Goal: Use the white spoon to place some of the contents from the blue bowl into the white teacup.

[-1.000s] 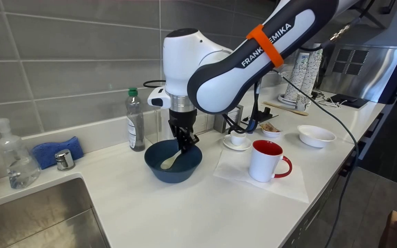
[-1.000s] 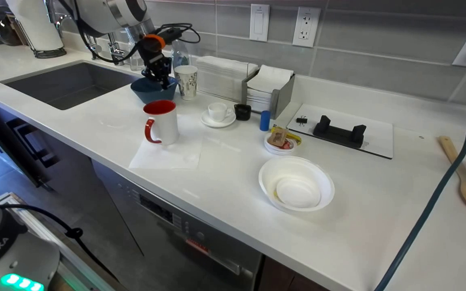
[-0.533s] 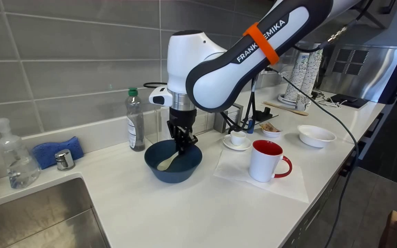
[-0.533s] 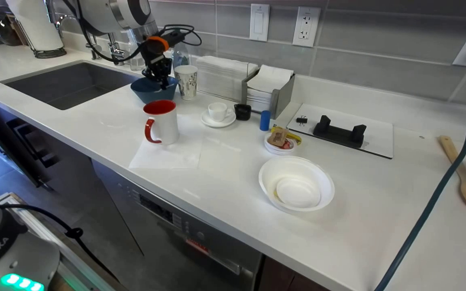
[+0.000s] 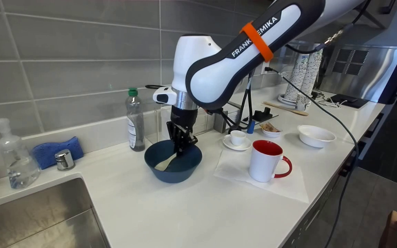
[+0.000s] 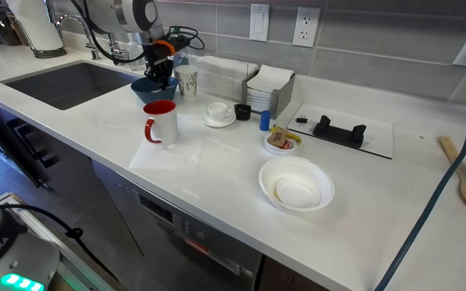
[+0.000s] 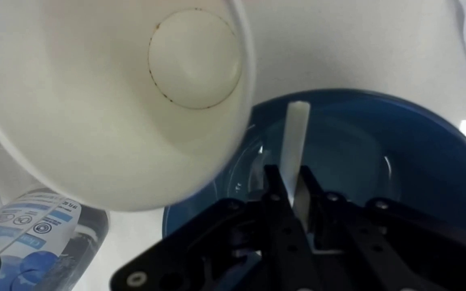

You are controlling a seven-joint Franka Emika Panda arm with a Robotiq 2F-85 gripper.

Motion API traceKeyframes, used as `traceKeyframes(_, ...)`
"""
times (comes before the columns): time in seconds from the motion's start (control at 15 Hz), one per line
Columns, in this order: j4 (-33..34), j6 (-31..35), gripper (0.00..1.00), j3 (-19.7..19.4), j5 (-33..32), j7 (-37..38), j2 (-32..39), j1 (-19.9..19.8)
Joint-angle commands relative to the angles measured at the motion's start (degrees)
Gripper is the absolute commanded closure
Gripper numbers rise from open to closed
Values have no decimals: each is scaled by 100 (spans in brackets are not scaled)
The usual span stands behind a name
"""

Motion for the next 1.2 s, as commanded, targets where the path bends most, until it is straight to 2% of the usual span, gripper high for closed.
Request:
traceKeyframes(0.0, -107, 220, 97, 181, 449, -524, 64, -242)
traceKeyframes(0.53, -178, 312, 97, 304, 1062, -1263, 11, -454)
traceKeyframes(1.13, -271, 351, 97, 355, 1340, -1672, -120, -494)
